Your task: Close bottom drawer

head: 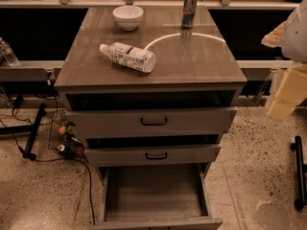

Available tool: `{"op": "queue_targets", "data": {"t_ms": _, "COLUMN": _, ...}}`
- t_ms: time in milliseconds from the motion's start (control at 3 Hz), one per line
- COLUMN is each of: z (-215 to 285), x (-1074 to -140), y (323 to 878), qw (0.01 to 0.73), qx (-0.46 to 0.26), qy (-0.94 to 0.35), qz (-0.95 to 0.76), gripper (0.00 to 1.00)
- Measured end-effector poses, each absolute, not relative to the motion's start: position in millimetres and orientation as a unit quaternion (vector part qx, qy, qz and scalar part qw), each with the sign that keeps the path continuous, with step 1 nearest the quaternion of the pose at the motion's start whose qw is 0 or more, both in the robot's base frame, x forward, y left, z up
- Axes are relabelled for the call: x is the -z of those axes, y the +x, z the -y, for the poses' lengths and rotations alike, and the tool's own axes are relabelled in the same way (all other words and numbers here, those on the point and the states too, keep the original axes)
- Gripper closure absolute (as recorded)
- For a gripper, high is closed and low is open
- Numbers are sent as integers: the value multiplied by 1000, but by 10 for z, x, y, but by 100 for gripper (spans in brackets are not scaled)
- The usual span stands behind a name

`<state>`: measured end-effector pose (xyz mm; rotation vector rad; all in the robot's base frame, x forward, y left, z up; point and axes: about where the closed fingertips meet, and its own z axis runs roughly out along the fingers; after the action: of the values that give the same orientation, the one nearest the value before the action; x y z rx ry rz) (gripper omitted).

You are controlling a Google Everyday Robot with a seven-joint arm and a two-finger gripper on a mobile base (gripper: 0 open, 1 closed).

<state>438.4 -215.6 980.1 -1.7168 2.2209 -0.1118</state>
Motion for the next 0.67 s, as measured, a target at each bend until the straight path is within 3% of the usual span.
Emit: {"op": "queue_targets", "data": {"t_ms": 667, "z": 2100, "x": -9508, "y": 4356, "qw": 159, "qx": 32, "qy": -621, "qz": -767, "gripper": 0}}
